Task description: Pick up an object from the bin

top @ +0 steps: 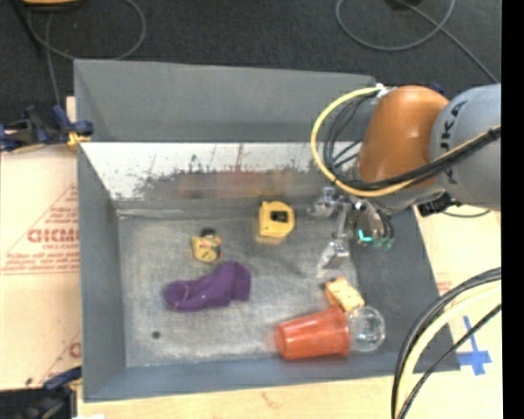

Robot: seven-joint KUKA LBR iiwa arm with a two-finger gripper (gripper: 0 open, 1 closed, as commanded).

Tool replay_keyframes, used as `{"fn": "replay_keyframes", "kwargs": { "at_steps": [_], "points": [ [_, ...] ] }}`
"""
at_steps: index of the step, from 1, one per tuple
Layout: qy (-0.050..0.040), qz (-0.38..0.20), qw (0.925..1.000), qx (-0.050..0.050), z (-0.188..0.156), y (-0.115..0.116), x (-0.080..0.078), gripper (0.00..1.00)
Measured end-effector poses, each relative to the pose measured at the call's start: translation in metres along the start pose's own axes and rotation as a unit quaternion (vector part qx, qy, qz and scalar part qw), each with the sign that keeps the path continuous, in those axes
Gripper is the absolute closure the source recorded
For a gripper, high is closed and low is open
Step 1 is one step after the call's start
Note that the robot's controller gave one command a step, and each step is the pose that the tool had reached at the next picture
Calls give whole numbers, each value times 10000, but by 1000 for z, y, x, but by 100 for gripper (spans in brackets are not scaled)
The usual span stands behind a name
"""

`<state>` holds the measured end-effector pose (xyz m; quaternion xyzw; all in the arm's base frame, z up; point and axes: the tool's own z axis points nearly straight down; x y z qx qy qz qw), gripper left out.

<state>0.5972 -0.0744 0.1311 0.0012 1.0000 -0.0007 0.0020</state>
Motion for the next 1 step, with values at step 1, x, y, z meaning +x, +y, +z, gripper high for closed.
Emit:
{"fn": "replay_keyframes", "kwargs": {
  "at_steps": [1],
  "points": [
    [-18,-173,9998,5,13,26,42,0]
  ]
}}
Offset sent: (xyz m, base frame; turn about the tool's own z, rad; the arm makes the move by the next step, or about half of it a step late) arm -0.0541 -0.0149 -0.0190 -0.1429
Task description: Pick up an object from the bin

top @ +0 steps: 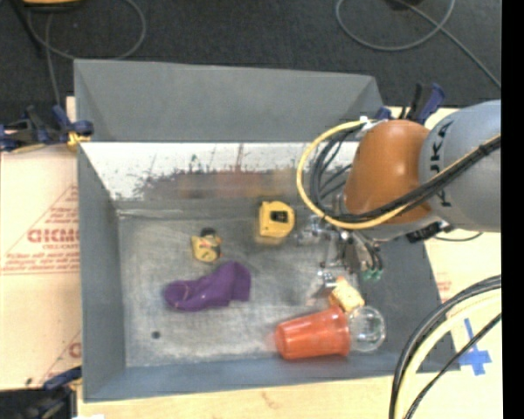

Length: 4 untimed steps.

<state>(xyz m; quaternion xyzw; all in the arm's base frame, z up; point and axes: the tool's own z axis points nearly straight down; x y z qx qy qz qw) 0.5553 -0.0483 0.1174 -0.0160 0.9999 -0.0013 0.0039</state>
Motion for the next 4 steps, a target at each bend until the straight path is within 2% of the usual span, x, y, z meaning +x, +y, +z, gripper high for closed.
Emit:
{"fn": "replay_keyframes", "kwargs": {
  "at_steps": [1,2,3,4],
  "points": [
    [38,-269,9996,-34,4,8,20,0],
    [-113,-498,9987,-15,28,42,69,100],
    [-419,-497,9979,-2,19,43,54,0],
    [-419,-502,9979,-1,19,43,54,0]
  ]
}}
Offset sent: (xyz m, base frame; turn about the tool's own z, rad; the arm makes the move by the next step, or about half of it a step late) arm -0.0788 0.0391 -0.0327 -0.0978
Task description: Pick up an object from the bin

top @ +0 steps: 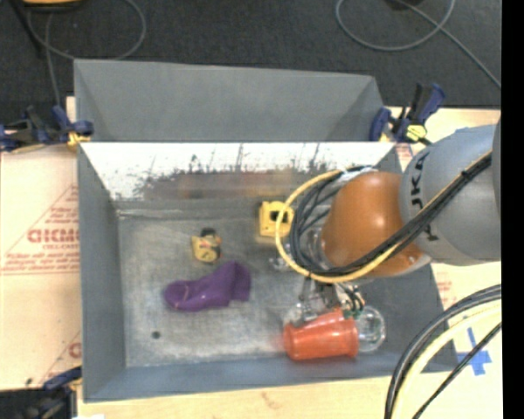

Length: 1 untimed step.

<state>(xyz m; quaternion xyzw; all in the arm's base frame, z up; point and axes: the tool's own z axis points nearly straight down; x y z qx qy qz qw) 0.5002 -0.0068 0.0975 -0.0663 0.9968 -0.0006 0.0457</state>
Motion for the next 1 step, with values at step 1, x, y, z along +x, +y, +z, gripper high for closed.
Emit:
{"fn": "replay_keyframes", "kwargs": {
  "at_steps": [1],
  "points": [
    [413,315,9986,-20,-4,17,-32,0]
  ]
}}
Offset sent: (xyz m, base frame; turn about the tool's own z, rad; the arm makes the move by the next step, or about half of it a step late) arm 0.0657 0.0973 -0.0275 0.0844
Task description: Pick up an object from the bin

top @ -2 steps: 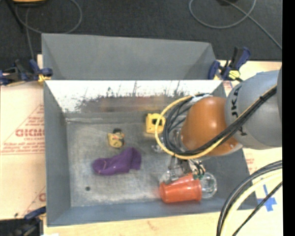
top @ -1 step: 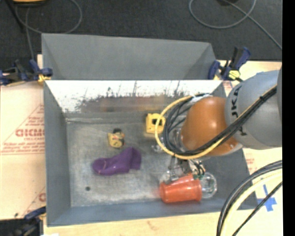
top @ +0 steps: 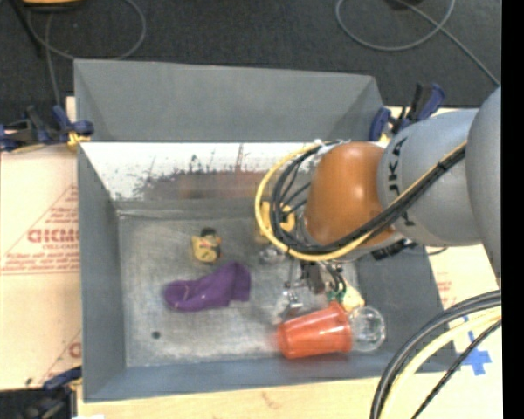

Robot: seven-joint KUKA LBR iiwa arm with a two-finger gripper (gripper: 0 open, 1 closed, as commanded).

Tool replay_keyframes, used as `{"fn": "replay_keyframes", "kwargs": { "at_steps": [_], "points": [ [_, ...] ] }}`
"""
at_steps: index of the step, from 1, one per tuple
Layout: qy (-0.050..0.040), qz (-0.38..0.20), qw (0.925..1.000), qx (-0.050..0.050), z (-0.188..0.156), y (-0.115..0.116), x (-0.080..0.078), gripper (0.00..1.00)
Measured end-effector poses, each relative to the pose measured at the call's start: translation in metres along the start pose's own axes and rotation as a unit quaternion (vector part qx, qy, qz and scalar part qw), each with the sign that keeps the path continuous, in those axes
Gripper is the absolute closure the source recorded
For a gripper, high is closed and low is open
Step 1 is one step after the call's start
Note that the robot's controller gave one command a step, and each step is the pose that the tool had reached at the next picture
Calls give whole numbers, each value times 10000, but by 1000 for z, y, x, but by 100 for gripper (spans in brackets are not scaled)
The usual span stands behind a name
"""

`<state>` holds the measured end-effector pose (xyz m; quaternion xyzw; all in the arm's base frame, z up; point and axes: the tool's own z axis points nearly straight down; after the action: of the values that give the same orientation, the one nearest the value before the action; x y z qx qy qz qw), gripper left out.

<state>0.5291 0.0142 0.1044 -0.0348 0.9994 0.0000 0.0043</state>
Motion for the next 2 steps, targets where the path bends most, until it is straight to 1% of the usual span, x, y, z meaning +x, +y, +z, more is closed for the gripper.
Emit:
{"fn": "replay_keyframes", "kwargs": {
  "at_steps": [1,2],
  "points": [
    [-9,111,9999,-1,17,49,-33,0],
    [45,-318,9995,-39,26,36,-72,100]
  ]
}}
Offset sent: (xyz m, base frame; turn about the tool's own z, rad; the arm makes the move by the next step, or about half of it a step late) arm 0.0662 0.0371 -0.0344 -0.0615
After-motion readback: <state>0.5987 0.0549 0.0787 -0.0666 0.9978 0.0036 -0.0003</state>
